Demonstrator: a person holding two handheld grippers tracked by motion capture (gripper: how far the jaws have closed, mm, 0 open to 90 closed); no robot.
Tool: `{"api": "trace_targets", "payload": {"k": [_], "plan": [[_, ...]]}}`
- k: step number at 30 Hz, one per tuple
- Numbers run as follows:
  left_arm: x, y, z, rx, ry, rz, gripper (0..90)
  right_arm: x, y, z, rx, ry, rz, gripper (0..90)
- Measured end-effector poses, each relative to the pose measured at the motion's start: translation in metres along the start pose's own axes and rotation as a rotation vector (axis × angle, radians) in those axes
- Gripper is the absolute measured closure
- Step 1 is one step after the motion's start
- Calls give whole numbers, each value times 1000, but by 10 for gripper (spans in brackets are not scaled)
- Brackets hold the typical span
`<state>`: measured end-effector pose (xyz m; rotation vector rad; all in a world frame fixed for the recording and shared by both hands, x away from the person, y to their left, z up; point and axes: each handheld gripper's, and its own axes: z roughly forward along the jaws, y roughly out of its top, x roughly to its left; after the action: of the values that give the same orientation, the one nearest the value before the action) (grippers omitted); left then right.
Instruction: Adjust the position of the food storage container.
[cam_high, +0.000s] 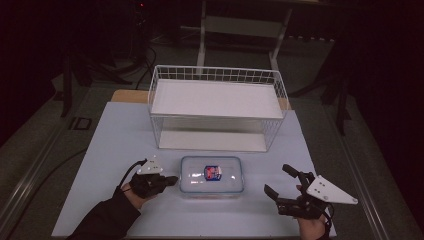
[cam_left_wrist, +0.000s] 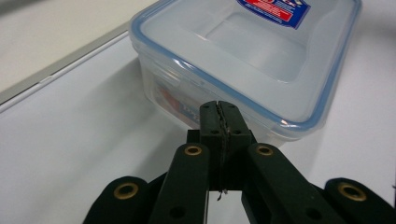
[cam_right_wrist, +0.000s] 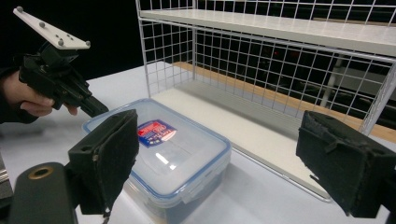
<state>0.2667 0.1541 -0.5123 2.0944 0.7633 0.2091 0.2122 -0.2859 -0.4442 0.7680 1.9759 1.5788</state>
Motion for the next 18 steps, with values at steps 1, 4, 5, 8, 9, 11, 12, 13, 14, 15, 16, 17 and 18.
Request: {"api": "trace_targets", "payload": {"k": [1, 4, 5, 8, 9, 11, 12, 13, 14, 15, 16, 17, 18], "plan": [[-1, 1, 1, -1, 0, 5, 895, 0, 0, 0, -2, 0, -2, 128], [-3, 4, 5, 5, -4, 21, 895, 1, 0, 1, 0, 3, -4, 128], [-3, 5, 6, 3, -7, 21, 895, 1, 0, 1, 0, 3, -5, 128], [-3, 7, 9, 3, -12, 19, 894, 1, 0, 1, 2, 4, -7, 128], [-4, 8, 11, 5, -14, 26, 894, 1, 0, 1, 1, 4, -7, 128], [-5, 10, 13, 3, -18, 30, 894, 1, 0, 1, 2, 5, -7, 129], [-5, 10, 13, 3, -18, 30, 894, 1, -1, 1, 1, 5, -7, 128], [-6, 11, 15, 3, -22, 28, 894, 1, -1, 1, 3, 7, -8, 128], [-7, 12, 17, 1, -24, 32, 894, 1, -1, 2, 4, 6, -9, 128], [-7, 12, 17, 1, -24, 33, 894, 1, -1, 2, 6, 7, -7, 128], [-7, 13, 18, 0, -26, 35, 893, 1, -1, 2, 6, 9, -7, 128], [-7, 13, 17, -5, -28, 40, 885, 1, -2, 2, 10, 7, -9, 128], [-7, 13, 17, -5, -28, 40, 853, 1, -2, 3, 11, 7, -7, 128]]}}
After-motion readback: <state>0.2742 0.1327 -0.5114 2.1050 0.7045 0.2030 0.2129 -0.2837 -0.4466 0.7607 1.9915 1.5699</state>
